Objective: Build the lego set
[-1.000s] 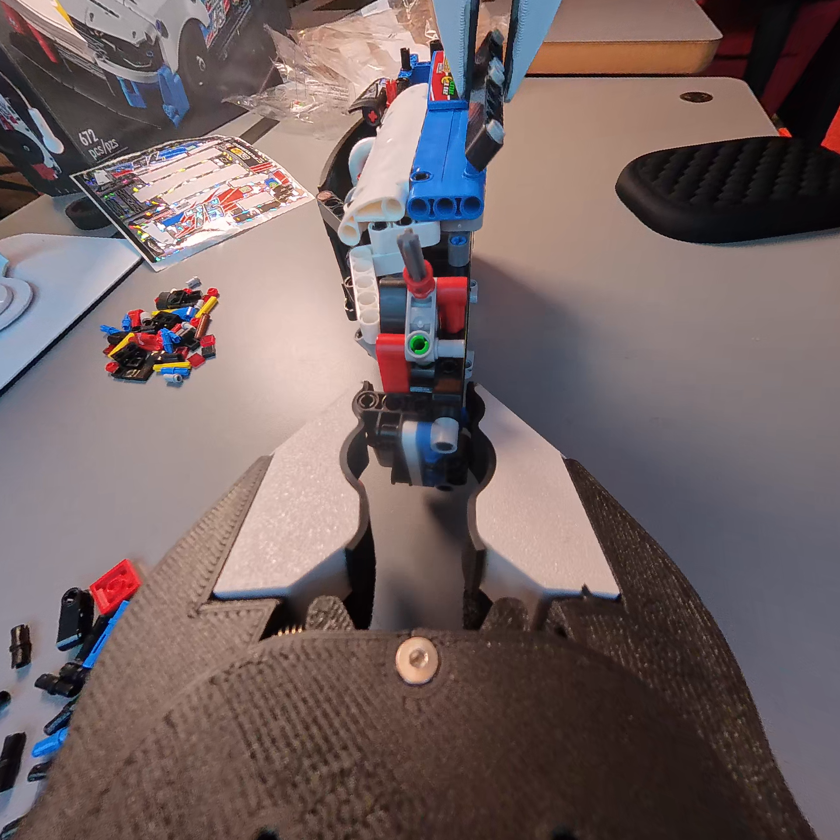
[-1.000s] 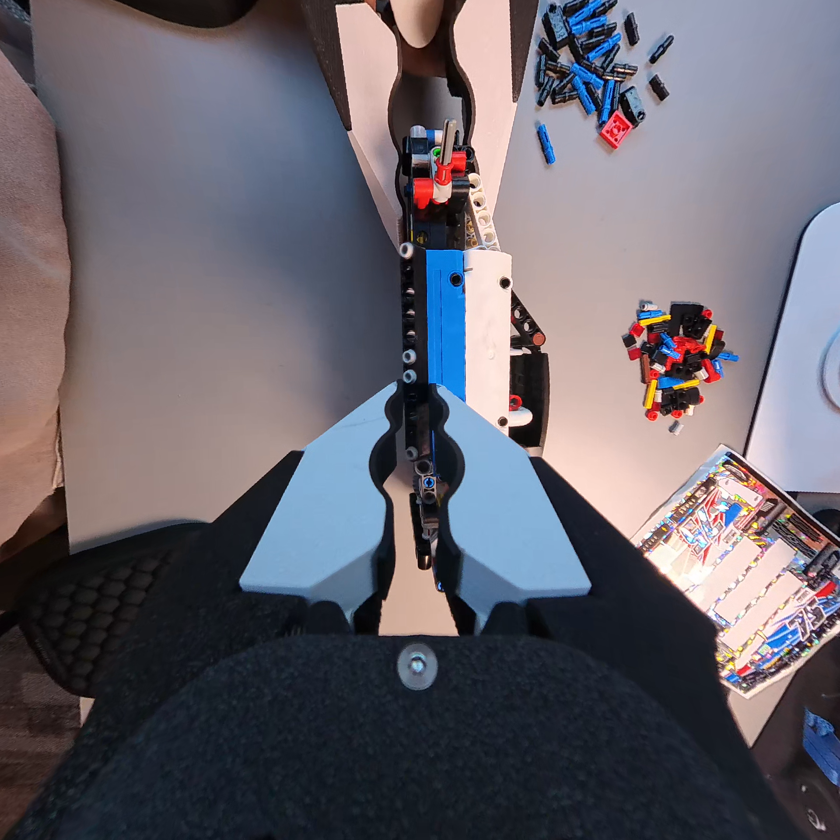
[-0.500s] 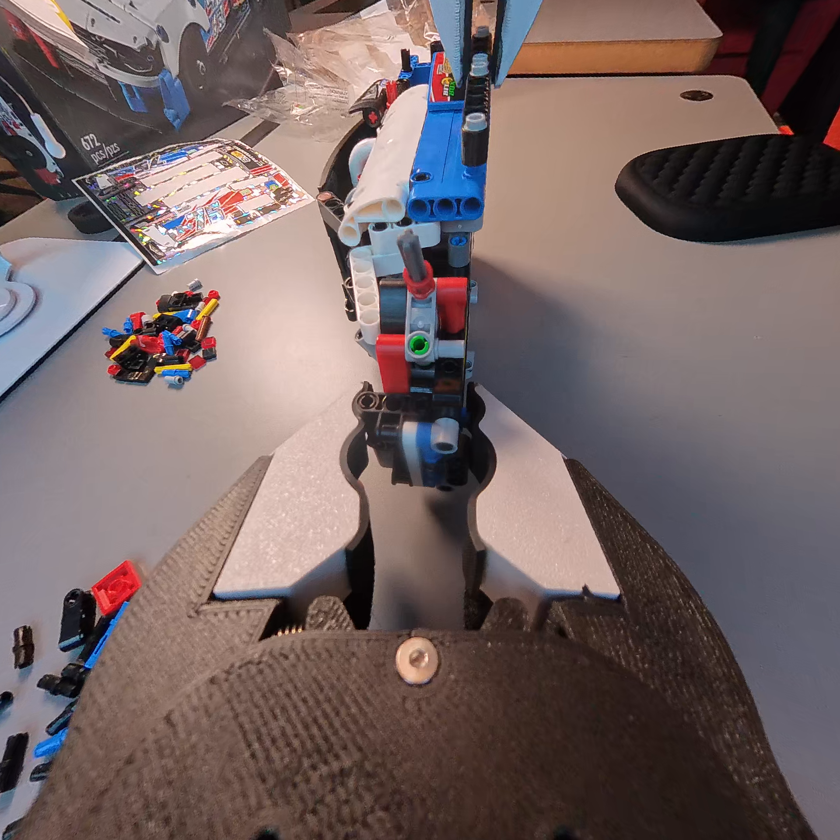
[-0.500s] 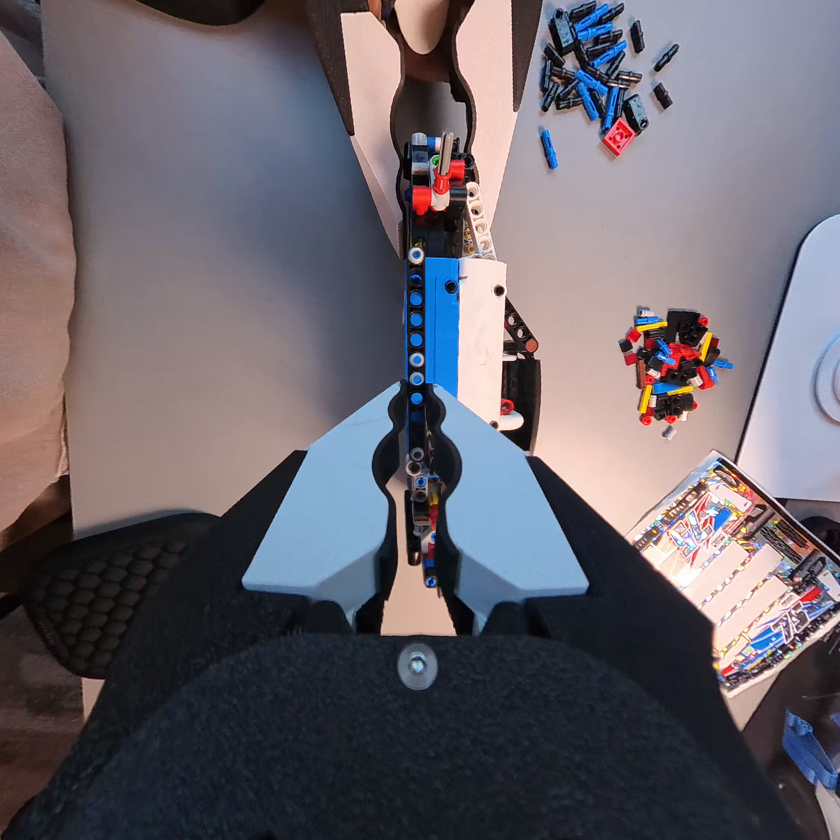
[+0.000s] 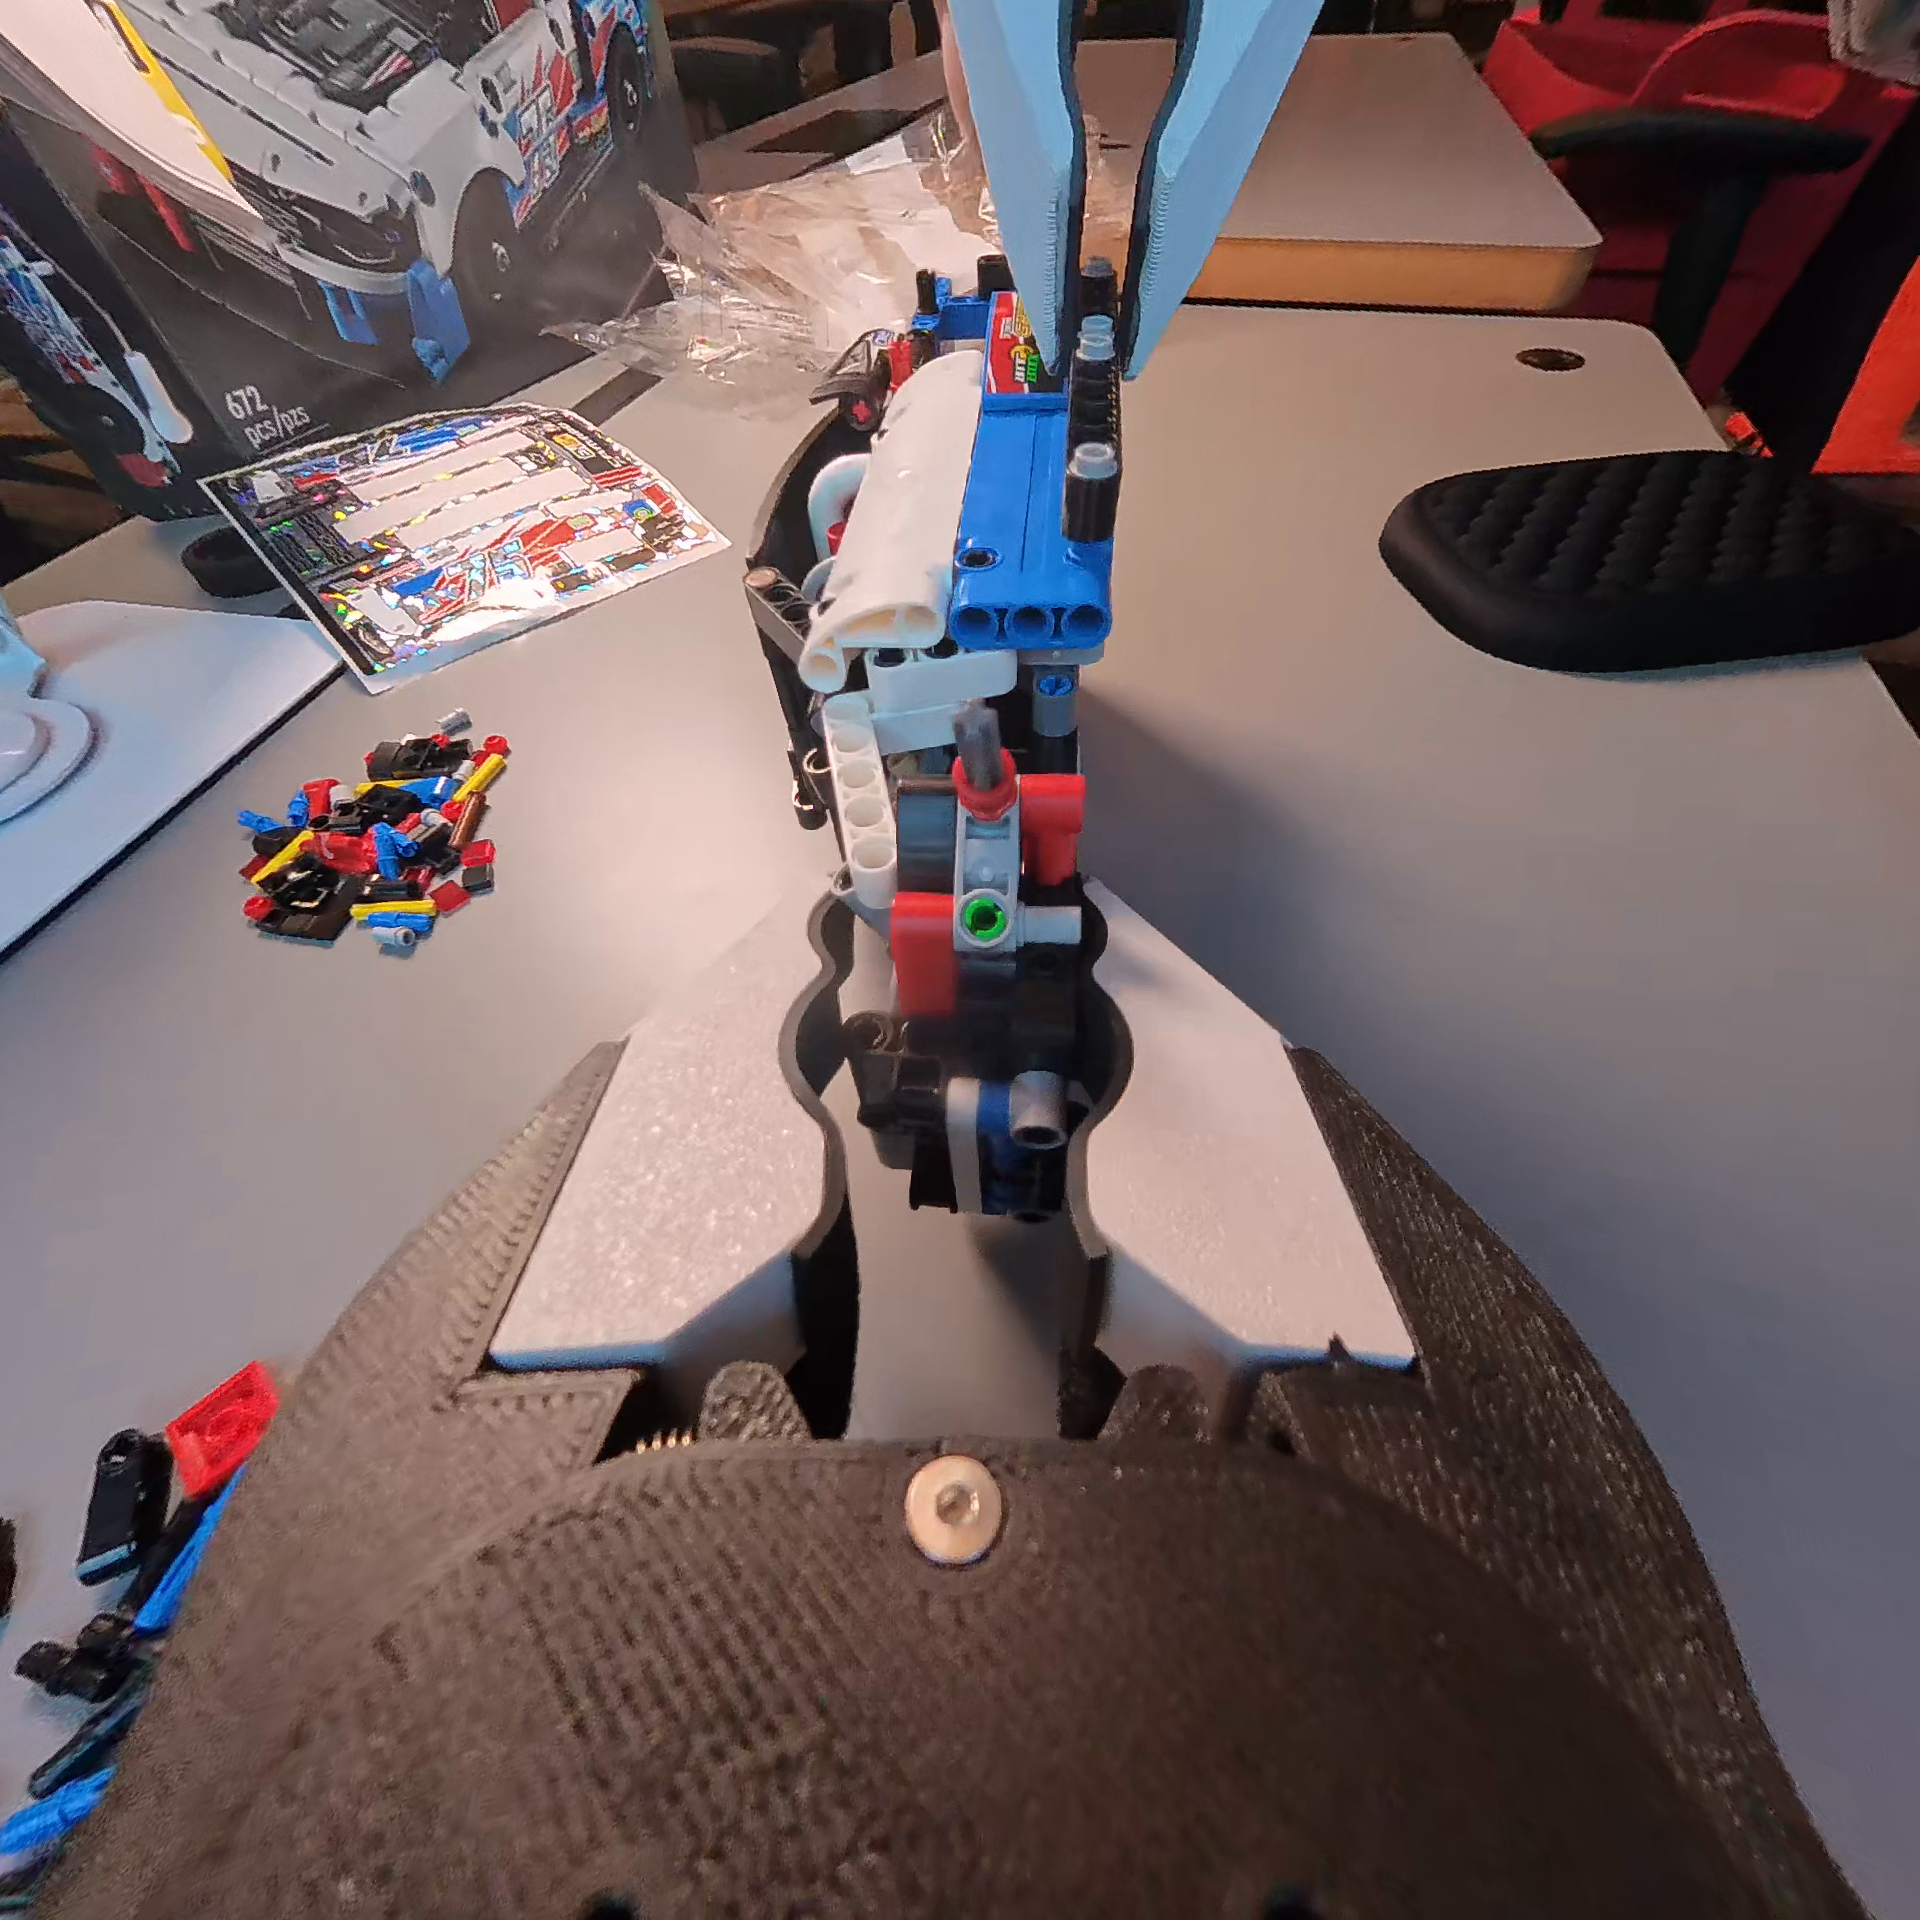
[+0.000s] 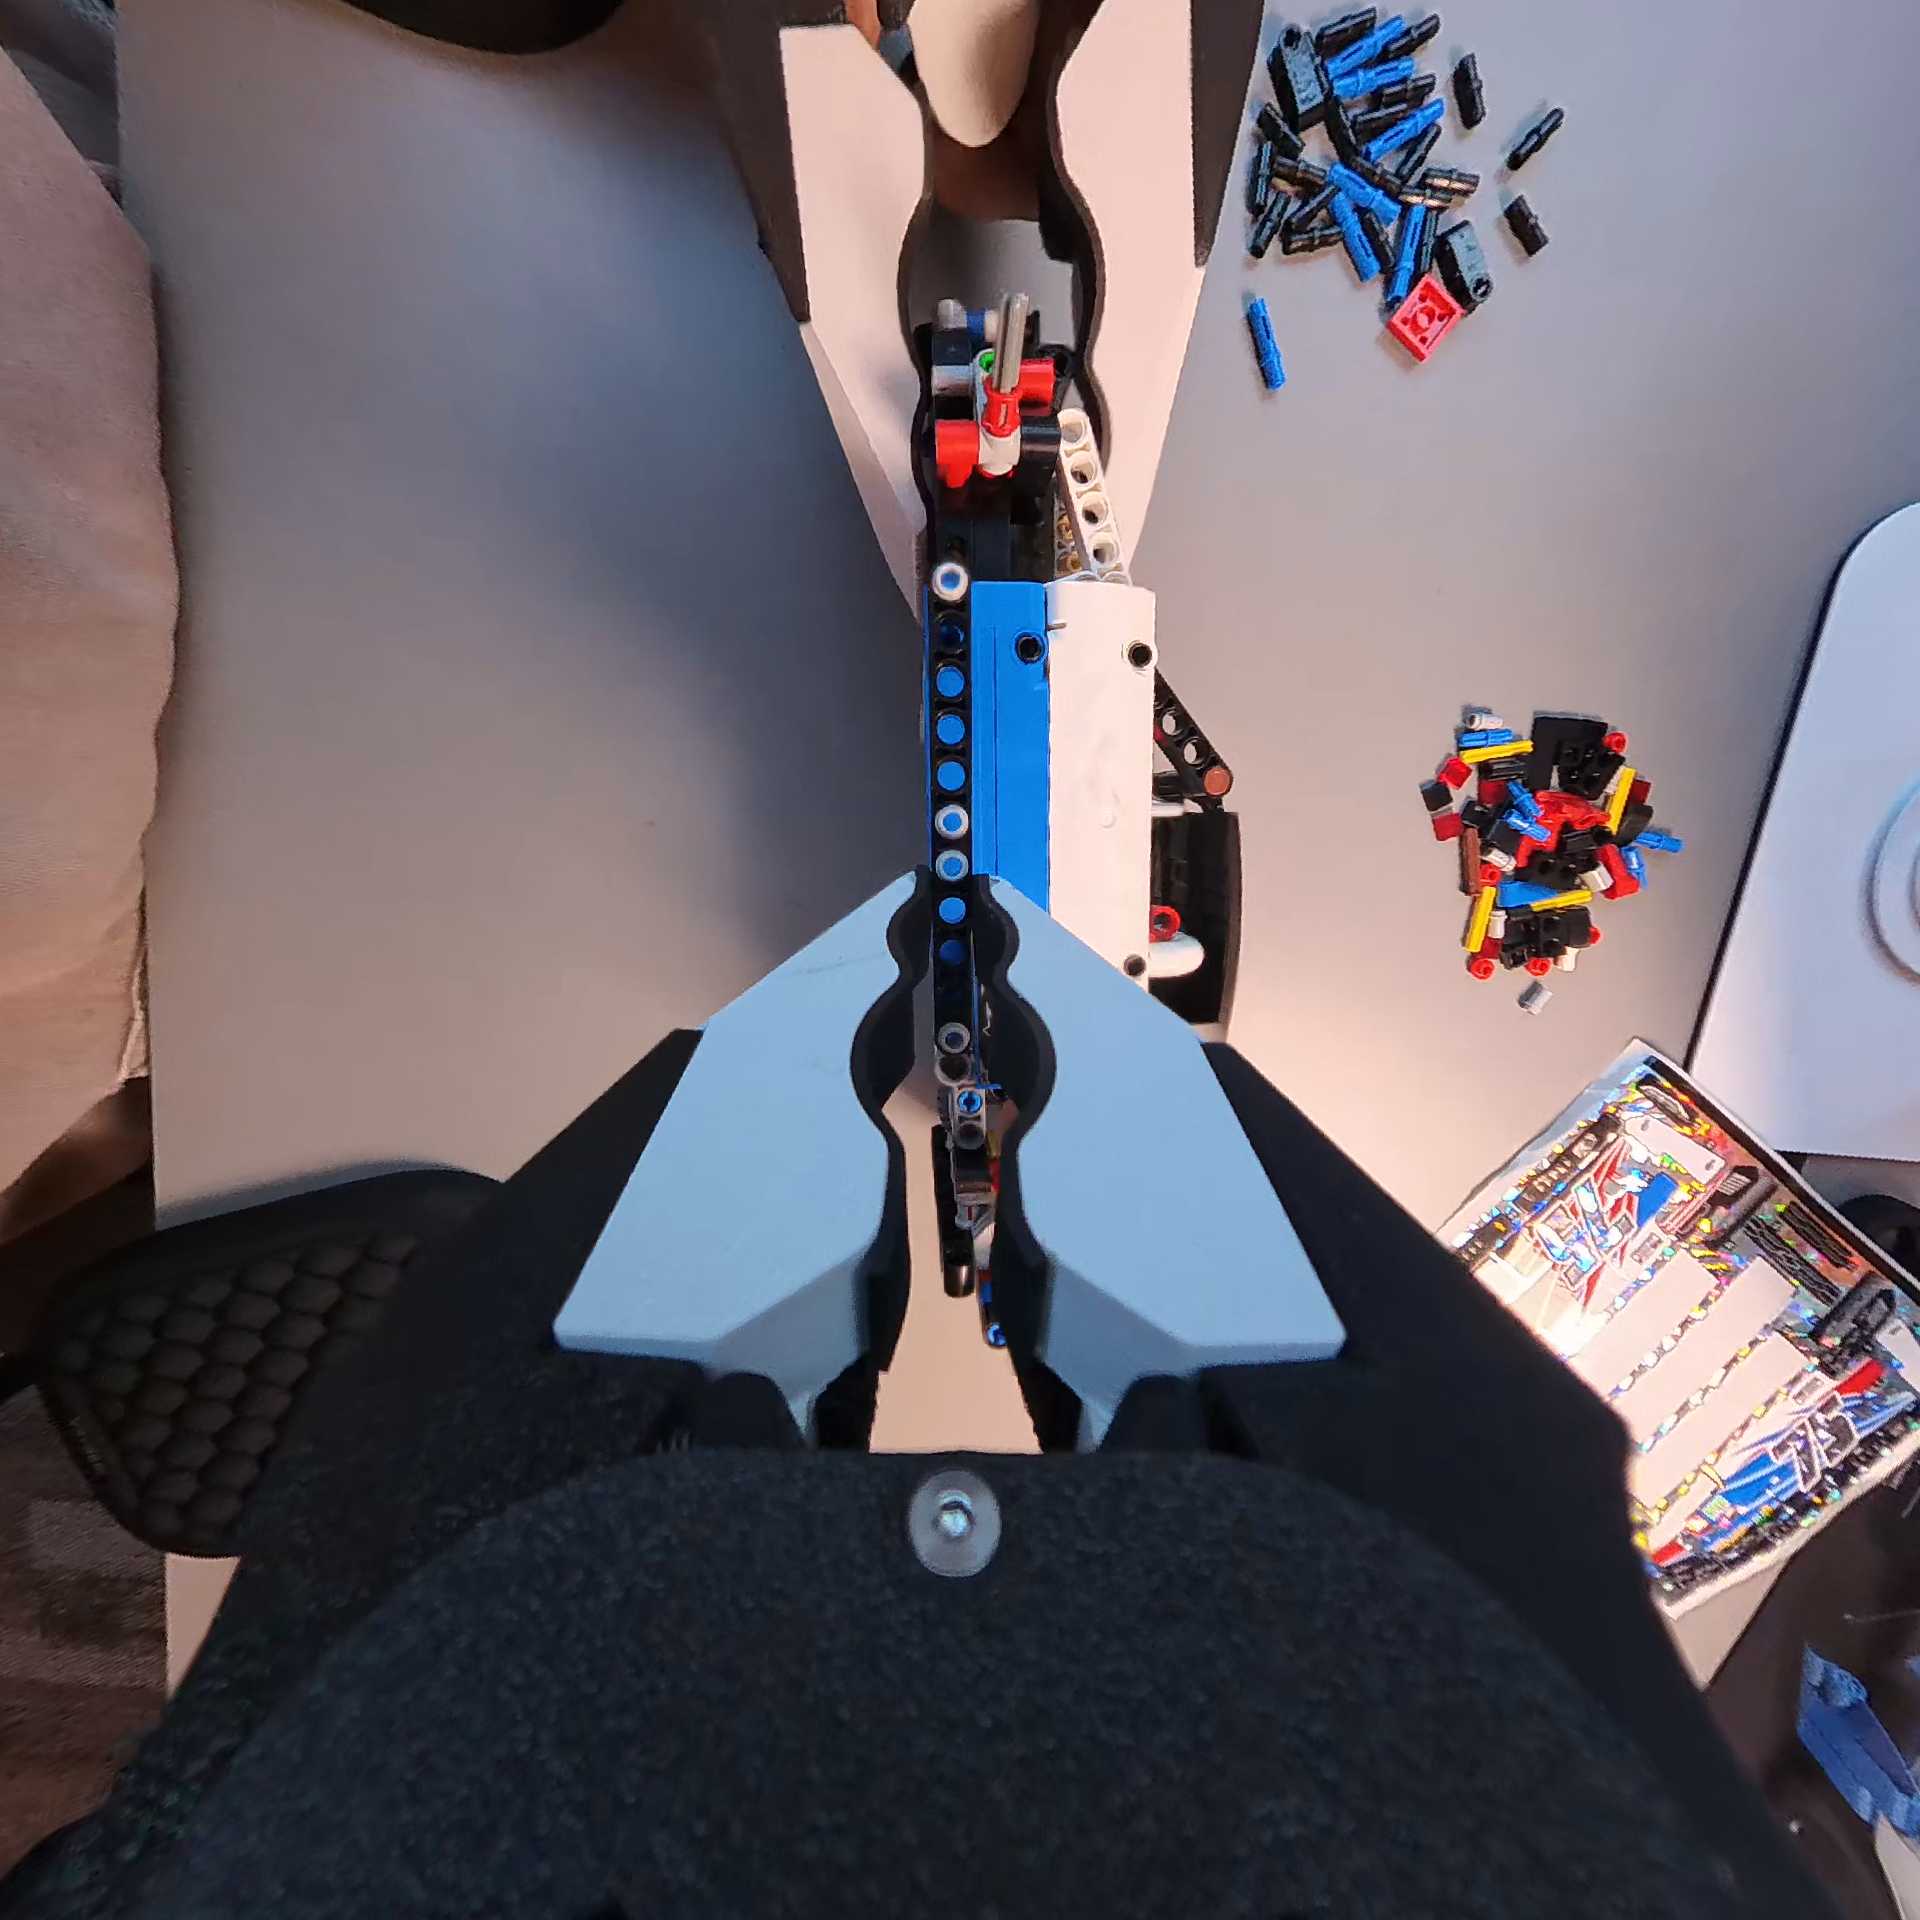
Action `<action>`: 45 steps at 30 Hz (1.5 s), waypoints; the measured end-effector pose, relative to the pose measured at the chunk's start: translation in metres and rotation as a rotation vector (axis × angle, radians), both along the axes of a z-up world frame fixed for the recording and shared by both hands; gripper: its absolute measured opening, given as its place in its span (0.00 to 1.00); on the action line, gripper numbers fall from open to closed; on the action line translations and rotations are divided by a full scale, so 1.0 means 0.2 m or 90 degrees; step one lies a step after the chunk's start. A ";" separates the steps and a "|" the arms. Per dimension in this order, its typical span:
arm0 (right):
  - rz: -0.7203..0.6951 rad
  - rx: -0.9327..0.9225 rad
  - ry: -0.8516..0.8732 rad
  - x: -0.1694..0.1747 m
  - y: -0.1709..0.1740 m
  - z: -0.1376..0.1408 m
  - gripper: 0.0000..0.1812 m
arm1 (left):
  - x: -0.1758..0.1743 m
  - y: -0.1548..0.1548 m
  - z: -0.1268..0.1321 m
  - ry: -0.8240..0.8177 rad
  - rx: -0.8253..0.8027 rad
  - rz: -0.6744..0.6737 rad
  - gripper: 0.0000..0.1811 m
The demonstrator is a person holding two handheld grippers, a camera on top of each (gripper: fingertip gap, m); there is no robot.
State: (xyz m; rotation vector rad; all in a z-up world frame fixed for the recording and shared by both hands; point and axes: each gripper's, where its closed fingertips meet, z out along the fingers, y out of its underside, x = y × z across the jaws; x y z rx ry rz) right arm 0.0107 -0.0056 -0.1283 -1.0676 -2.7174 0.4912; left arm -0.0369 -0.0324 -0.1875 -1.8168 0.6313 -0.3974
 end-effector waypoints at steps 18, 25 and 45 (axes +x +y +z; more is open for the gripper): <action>0.004 0.037 -0.028 -0.01 0.01 -0.03 0.02 | 0.00 -0.01 -0.01 -0.017 -0.034 -0.023 0.20; 0.005 0.048 -0.035 0.00 0.01 -0.04 0.02 | 0.01 0.00 -0.02 -0.003 -0.030 -0.027 0.21; 0.078 0.094 -0.026 -0.12 -0.13 0.04 0.03 | 0.01 0.03 -0.01 -0.002 -0.035 -0.016 0.21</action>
